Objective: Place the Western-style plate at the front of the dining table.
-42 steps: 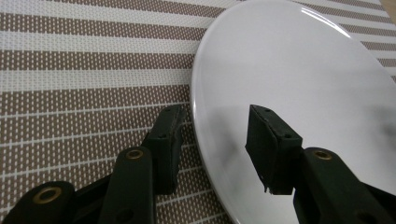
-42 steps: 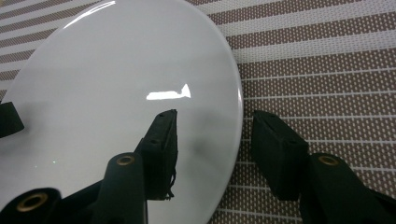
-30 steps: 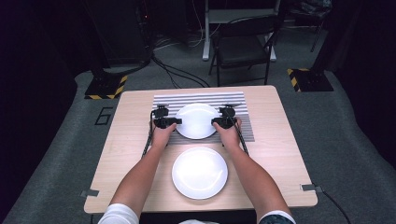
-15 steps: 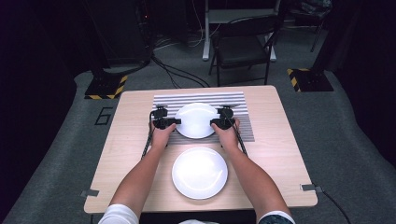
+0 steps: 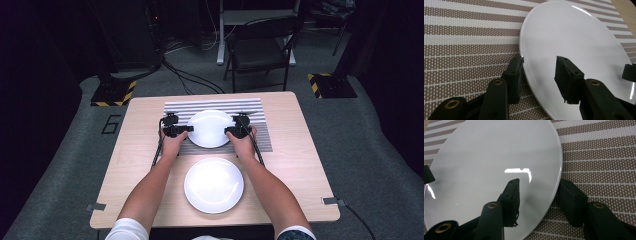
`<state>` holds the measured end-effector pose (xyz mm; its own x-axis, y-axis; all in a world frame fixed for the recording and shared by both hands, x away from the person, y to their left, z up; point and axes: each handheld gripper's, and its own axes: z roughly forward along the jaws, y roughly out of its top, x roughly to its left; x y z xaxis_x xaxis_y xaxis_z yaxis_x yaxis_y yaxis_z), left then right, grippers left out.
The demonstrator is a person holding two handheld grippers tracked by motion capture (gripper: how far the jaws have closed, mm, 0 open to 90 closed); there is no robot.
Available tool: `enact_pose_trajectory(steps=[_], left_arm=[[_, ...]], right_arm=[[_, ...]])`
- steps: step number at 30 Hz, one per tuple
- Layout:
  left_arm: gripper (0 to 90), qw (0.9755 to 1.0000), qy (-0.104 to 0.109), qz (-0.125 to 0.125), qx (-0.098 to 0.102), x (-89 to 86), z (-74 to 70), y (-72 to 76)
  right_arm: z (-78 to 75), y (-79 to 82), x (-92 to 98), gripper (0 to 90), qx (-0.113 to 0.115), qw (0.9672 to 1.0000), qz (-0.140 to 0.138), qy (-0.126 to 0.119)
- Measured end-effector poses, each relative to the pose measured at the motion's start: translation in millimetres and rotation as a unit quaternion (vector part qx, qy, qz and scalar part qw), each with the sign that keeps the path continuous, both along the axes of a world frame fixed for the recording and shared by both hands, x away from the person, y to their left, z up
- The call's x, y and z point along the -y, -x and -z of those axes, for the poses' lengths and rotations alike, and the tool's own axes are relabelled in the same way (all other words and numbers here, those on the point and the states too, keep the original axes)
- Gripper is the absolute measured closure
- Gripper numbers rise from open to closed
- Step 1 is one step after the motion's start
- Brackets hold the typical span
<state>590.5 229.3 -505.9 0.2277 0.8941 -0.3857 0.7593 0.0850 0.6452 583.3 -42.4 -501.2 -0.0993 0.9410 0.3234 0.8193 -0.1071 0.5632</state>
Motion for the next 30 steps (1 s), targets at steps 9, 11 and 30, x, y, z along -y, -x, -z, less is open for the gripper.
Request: enact_pose_trajectory(steps=[9,11,30], left_arm=[[52.8,0.9999,-0.009,-0.008,0.005,-9.6,-6.4,3.5],[51.5,0.9998,-0.015,-0.011,0.010,-13.2,-8.8,6.5],[46.8,0.9990,-0.034,-0.005,0.028,-29.4,-31.7,27.2]], right_arm=[[-8.1,4.7,4.6,49.9,0.011,0.9999,-0.002,0.003],[-11.4,7.4,5.5,48.2,0.017,0.9998,-0.009,0.011],[-22.4,18.3,18.8,44.5,0.030,0.9990,-0.027,0.019]])
